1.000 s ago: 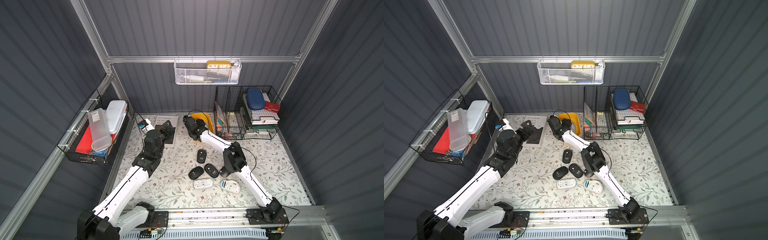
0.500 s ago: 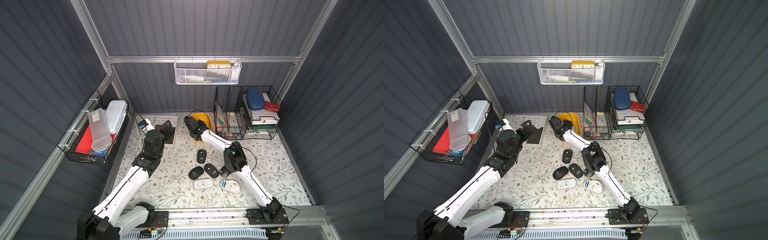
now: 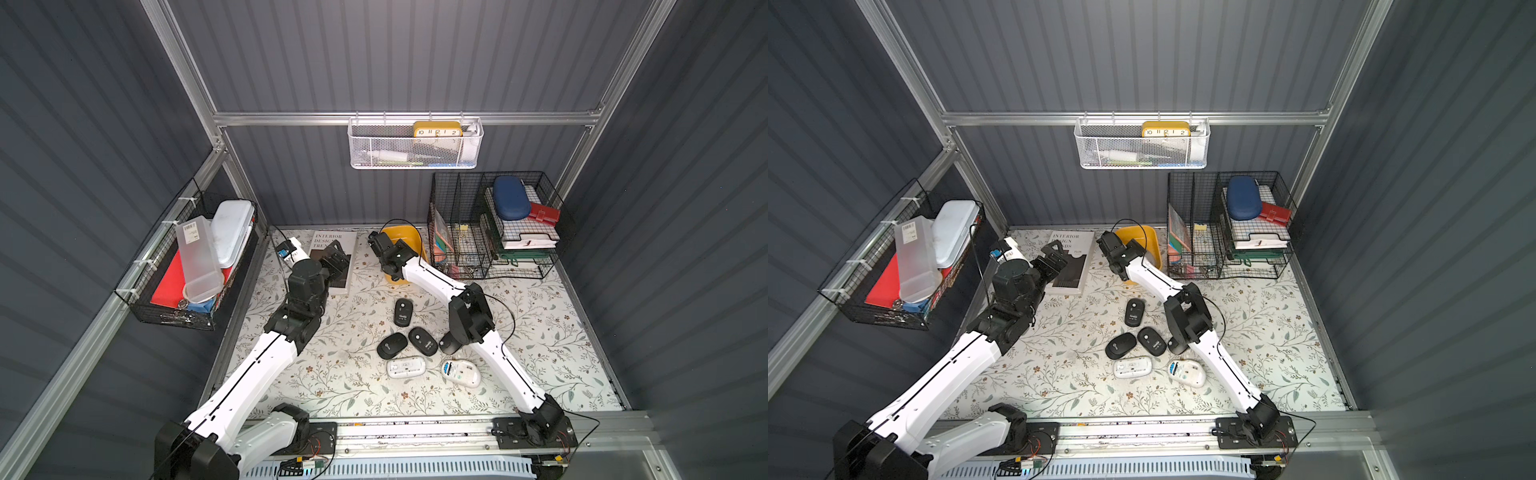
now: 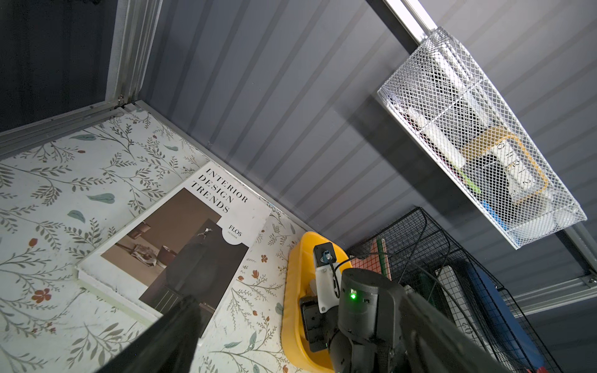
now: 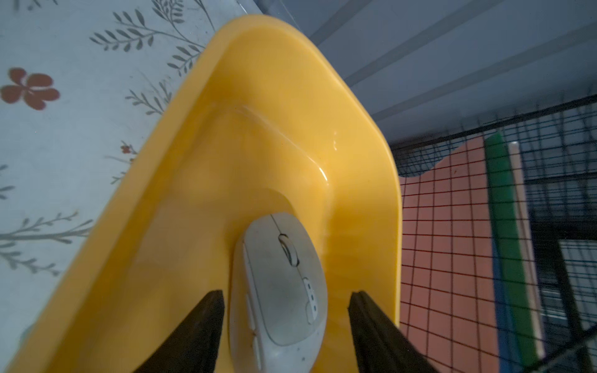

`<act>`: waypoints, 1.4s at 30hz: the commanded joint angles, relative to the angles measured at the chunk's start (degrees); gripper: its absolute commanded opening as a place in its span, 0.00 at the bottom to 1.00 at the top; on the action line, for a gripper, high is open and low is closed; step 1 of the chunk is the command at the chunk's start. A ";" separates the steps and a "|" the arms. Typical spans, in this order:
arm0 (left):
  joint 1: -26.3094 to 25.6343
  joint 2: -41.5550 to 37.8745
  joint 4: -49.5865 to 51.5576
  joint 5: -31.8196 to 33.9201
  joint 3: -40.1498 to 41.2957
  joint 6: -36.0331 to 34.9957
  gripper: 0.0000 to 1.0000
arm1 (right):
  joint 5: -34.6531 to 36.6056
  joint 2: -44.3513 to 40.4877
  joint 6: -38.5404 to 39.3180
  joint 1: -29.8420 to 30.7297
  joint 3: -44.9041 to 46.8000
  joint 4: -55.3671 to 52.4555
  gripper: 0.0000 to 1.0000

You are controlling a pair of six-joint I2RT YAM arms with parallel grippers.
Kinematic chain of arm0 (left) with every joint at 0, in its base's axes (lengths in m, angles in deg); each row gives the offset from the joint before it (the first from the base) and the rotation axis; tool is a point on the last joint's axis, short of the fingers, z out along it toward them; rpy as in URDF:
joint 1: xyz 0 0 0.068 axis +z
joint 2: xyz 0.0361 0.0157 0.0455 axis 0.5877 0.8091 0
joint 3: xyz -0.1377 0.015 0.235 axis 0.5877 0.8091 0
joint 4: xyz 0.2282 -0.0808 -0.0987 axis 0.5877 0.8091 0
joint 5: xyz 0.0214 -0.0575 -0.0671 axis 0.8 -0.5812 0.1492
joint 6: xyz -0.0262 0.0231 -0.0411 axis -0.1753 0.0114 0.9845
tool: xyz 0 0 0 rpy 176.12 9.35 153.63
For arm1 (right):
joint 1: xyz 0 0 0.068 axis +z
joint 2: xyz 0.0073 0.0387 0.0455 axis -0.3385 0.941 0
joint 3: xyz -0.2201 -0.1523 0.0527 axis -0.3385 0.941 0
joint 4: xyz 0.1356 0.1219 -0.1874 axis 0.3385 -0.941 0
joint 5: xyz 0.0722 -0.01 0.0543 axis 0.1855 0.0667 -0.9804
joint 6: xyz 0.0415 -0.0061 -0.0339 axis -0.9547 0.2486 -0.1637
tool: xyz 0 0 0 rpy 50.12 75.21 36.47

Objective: Put the mouse in the storage box
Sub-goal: Place the mouse in the storage box, then pick up the mouse from the center of the board.

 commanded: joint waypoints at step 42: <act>-11.74 35.10 3.74 -34.04 -3.51 -7.58 0.81 | -43.85 -68.71 -52.20 -8.58 80.63 8.55 0.77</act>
